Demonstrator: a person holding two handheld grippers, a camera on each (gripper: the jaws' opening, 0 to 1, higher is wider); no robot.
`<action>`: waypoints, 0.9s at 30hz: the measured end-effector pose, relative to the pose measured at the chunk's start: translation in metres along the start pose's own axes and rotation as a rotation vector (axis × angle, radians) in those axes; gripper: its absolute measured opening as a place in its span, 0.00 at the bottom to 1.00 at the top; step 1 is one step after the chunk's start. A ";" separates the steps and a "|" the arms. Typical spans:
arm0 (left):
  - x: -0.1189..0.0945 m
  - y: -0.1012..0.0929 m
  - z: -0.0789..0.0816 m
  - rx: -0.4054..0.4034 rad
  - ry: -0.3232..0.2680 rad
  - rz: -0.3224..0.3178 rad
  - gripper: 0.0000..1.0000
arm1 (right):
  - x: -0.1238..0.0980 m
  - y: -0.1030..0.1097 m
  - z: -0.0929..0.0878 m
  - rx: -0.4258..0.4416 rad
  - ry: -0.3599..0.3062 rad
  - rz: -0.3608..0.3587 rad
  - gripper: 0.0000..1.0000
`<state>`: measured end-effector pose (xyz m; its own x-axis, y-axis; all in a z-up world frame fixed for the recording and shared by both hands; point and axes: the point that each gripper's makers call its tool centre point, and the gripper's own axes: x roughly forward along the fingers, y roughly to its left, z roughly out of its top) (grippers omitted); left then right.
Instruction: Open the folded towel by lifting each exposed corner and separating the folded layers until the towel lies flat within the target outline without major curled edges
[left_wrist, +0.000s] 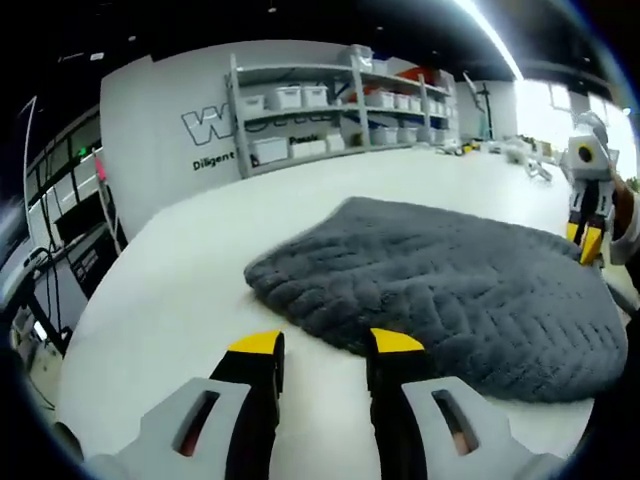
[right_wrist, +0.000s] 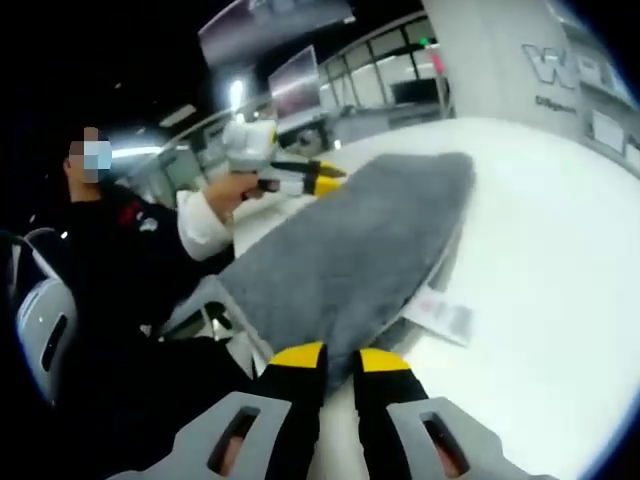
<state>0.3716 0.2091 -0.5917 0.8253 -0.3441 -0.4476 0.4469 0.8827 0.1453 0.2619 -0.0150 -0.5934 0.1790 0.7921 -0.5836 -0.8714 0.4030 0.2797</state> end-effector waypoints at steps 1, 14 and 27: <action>0.000 -0.001 0.000 0.005 0.004 -0.001 0.32 | 0.000 0.001 0.000 -0.001 0.000 0.001 0.08; 0.017 0.005 0.008 0.029 0.003 -0.002 0.32 | 0.001 0.009 -0.003 -0.002 -0.011 0.022 0.08; 0.033 0.004 0.020 0.085 -0.002 -0.002 0.31 | 0.002 0.021 -0.008 0.015 -0.026 0.054 0.08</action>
<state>0.4076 0.1946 -0.5887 0.8250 -0.3465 -0.4465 0.4762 0.8517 0.2190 0.2399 -0.0083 -0.5951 0.1437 0.8243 -0.5476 -0.8733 0.3660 0.3217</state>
